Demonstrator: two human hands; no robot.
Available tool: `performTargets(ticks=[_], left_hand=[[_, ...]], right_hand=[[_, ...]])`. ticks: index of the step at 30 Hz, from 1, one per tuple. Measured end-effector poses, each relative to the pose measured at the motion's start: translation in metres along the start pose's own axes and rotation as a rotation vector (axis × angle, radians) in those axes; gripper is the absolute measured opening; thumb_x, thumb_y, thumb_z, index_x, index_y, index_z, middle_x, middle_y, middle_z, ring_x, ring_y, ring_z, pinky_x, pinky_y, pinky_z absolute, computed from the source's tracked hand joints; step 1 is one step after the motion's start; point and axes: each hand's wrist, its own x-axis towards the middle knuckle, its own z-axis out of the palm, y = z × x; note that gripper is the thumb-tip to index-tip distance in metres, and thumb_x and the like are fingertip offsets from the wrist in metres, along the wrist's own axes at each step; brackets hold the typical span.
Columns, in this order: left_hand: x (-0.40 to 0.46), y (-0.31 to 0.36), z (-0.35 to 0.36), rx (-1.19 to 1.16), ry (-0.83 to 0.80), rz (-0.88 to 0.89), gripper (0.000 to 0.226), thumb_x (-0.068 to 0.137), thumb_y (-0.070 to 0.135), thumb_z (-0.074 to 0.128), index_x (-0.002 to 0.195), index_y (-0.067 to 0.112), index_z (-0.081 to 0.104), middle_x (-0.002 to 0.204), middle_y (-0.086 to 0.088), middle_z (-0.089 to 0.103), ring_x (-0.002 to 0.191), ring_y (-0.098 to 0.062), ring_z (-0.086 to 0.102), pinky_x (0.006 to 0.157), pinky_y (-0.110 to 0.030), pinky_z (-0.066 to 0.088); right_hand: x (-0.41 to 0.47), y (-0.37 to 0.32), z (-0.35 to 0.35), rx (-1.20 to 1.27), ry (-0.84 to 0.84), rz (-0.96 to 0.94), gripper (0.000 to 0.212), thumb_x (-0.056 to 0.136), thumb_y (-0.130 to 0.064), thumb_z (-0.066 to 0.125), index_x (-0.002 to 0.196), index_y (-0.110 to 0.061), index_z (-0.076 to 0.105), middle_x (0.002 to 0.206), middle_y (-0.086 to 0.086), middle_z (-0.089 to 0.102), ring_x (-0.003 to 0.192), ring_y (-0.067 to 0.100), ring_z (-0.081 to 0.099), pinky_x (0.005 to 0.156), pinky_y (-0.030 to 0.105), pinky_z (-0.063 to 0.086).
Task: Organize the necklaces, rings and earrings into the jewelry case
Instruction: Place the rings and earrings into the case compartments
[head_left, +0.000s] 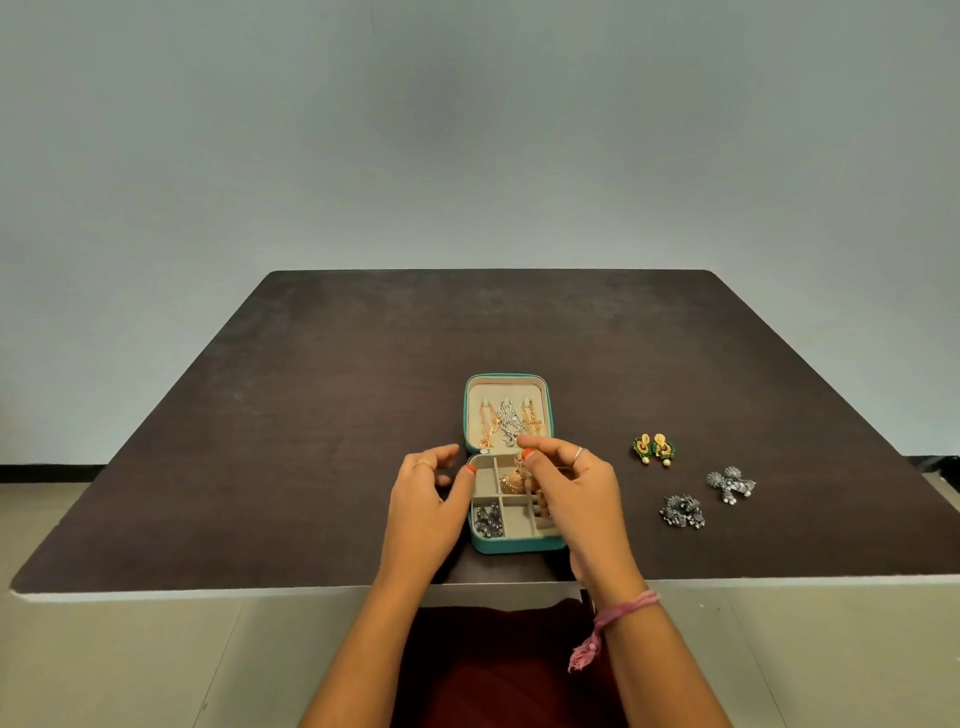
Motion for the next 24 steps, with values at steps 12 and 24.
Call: performTargets(ticks=[12,24], left_hand=[[-0.007,-0.006,0.009,0.199,-0.015,0.079,0.030,0.097,0.036,0.046,0.125,0.028,0.056,0.112,0.016,0.049,0.099,0.003,0.041,0.063,-0.009,0.035],[-0.007,-0.008,0.008,0.206,-0.010,0.100,0.031,0.097,0.036,0.046,0.124,0.026,0.057,0.116,0.012,0.053,0.101,0.002,0.042,0.067,-0.010,0.036]], right_hand=[[0.013,-0.004,0.006,-0.203,0.054,0.014,0.013,0.087,-0.014,0.063,0.090,-0.024,0.071,0.067,0.002,0.072,0.058,0.006,0.064,0.048,0.022,0.048],[0.013,-0.001,0.004,-0.363,0.049,-0.021,0.021,0.089,-0.008,0.055,0.095,-0.022,0.069,0.067,0.001,0.070,0.040,0.002,0.054,0.042,0.017,0.046]])
